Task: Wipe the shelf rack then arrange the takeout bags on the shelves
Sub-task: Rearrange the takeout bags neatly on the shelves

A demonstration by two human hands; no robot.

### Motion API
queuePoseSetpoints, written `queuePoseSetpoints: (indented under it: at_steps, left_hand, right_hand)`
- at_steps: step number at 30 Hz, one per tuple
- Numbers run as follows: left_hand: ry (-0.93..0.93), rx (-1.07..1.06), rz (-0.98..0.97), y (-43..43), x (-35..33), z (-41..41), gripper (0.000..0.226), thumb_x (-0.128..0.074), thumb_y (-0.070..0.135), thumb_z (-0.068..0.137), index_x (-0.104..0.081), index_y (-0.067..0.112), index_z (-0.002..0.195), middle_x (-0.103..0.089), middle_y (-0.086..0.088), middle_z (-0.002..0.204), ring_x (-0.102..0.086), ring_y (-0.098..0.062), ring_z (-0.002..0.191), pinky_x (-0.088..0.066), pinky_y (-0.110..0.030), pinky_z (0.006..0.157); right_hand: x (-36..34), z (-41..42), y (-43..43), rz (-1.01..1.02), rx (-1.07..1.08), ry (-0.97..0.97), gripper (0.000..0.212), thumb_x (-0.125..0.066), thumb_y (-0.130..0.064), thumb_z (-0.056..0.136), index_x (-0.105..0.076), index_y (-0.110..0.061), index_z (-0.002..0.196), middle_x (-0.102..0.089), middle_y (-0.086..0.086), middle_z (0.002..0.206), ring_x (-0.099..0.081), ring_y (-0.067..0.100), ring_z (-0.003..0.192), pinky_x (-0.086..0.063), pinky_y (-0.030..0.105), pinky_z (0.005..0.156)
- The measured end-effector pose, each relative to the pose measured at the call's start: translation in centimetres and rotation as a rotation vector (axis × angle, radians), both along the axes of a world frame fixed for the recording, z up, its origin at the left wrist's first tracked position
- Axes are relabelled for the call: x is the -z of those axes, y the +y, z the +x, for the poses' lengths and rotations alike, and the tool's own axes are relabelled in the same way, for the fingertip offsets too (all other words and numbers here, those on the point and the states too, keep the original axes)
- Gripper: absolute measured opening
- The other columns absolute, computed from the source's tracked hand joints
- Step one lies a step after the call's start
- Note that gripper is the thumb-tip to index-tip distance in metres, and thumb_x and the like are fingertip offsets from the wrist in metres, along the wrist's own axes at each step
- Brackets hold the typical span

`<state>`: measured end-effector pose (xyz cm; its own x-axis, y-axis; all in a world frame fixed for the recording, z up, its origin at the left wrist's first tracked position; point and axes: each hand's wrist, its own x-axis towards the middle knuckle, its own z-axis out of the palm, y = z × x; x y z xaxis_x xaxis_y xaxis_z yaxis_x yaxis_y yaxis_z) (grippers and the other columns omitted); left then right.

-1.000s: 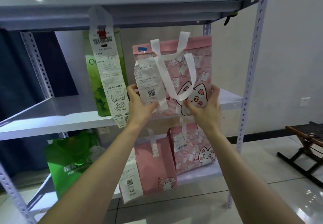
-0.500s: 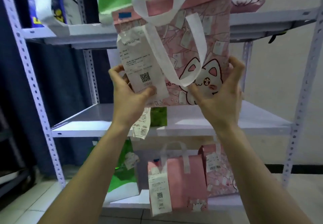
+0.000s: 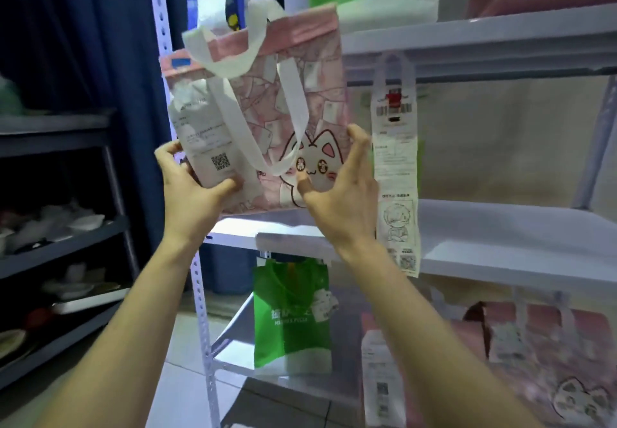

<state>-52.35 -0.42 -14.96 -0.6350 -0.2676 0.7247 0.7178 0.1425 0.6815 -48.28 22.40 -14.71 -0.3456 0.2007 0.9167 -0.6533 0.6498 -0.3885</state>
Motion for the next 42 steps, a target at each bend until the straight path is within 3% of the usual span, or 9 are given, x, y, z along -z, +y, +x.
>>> queuePoseSetpoints:
  at_steps: [3, 6, 10, 16, 21, 28, 32, 37, 42]
  left_hand:
    - [-0.046, -0.047, -0.021, -2.2, 2.1, -3.1, 0.081, -0.088, 0.009, 0.074, -0.035, 0.023, 0.134, -0.076, 0.007, 0.110, -0.079, -0.016, 0.105, -0.070, -0.046, 0.081]
    - [-0.095, -0.060, -0.080, -2.9, 3.5, -6.3, 0.080, -0.087, 0.007, 0.075, -0.036, 0.025, 0.134, -0.074, 0.005, 0.117, -0.078, -0.015, 0.105, -0.068, -0.048, 0.087]
    - [-0.223, -0.042, -0.278, -2.2, 6.2, -10.7, 0.082, -0.087, 0.005, 0.082, -0.034, 0.017, 0.144, -0.055, -0.006, 0.143, -0.063, -0.027, 0.129, -0.058, -0.045, 0.102]
    - [-0.341, -0.189, -0.256, -2.0, 10.0, -13.7, 0.078, -0.083, 0.024, 0.095, -0.034, 0.014, 0.155, -0.056, -0.007, 0.144, -0.057, -0.025, 0.126, -0.051, -0.046, 0.108]
    - [-0.408, -0.258, -0.359, -2.1, 10.3, -14.5, 0.062, -0.073, 0.018, 0.103, -0.038, 0.012, 0.153, -0.056, -0.013, 0.151, -0.056, -0.037, 0.133, -0.050, -0.056, 0.108]
    - [-0.365, -0.234, -0.349, -3.1, 11.7, -13.8, 0.074, -0.071, 0.007, 0.101, -0.033, 0.013, 0.165, -0.054, -0.012, 0.156, -0.061, -0.029, 0.128, -0.045, -0.046, 0.118]
    - [-0.204, -0.375, -0.276, -2.9, 13.9, -11.1, 0.063, -0.067, 0.005, 0.099, -0.045, 0.015, 0.157, -0.055, -0.009, 0.147, -0.056, -0.017, 0.130, -0.040, -0.022, 0.106]
    - [-0.155, -0.328, -0.194, 1.2, 20.7, -6.9, 0.033, -0.068, 0.015, 0.100, -0.057, 0.027, 0.129, -0.065, 0.000, 0.119, -0.067, -0.017, 0.101, -0.057, -0.035, 0.093]
    - [-0.407, 0.008, -0.357, 10.3, 29.2, -3.1, 0.013, -0.075, 0.024, 0.101, -0.065, 0.028, 0.108, -0.073, 0.011, 0.091, -0.068, -0.005, 0.083, -0.055, -0.031, 0.077]
  right_hand:
    - [2.3, -3.4, -2.2, -0.003, -0.008, -0.084, 0.086, -0.085, -0.023, 0.083, -0.027, -0.025, 0.146, -0.055, 0.001, 0.135, -0.056, 0.004, 0.103, -0.048, 0.005, 0.081]
    - [4.8, -6.5, -3.0, -0.055, -0.015, -0.212, 0.085, -0.082, -0.025, 0.086, -0.023, -0.032, 0.146, -0.055, 0.001, 0.140, -0.062, 0.015, 0.105, -0.059, 0.032, 0.087]
    - [8.3, -9.9, -1.6, -0.113, 0.035, -0.507, 0.076, -0.081, -0.026, 0.090, -0.025, -0.033, 0.140, -0.069, 0.002, 0.130, -0.071, 0.027, 0.105, -0.062, 0.049, 0.087]
    - [9.3, -12.8, -0.7, -0.100, 0.088, -0.663, 0.057, -0.088, -0.033, 0.082, -0.050, -0.020, 0.123, -0.067, 0.003, 0.123, -0.066, 0.026, 0.113, -0.059, 0.045, 0.090]
    - [9.4, -14.0, -1.7, -0.002, 0.127, -0.731, 0.074, -0.091, -0.046, 0.075, -0.053, -0.014, 0.130, -0.063, 0.006, 0.128, -0.062, 0.026, 0.119, -0.058, 0.050, 0.096]
    - [9.2, -13.6, -1.5, 0.034, 0.051, -0.779, 0.087, -0.093, -0.051, 0.074, -0.046, -0.013, 0.137, -0.059, 0.007, 0.135, -0.060, 0.026, 0.125, -0.058, 0.048, 0.101]
    - [10.2, -10.3, -1.2, -0.003, -0.003, -0.645, 0.085, -0.086, -0.045, 0.084, -0.040, -0.017, 0.151, -0.054, 0.003, 0.147, -0.056, 0.020, 0.132, -0.053, 0.041, 0.107]
    - [18.1, -2.4, 1.8, -0.044, -0.028, -0.356, 0.042, -0.072, -0.024, 0.097, -0.057, -0.023, 0.135, -0.061, -0.011, 0.128, -0.060, 0.004, 0.119, -0.053, 0.031, 0.105]
    - [26.9, 3.8, 8.3, -0.168, 0.096, -0.554, 0.030, -0.070, -0.017, 0.097, -0.062, -0.026, 0.125, -0.064, -0.014, 0.120, -0.065, 0.009, 0.111, -0.057, 0.040, 0.097]
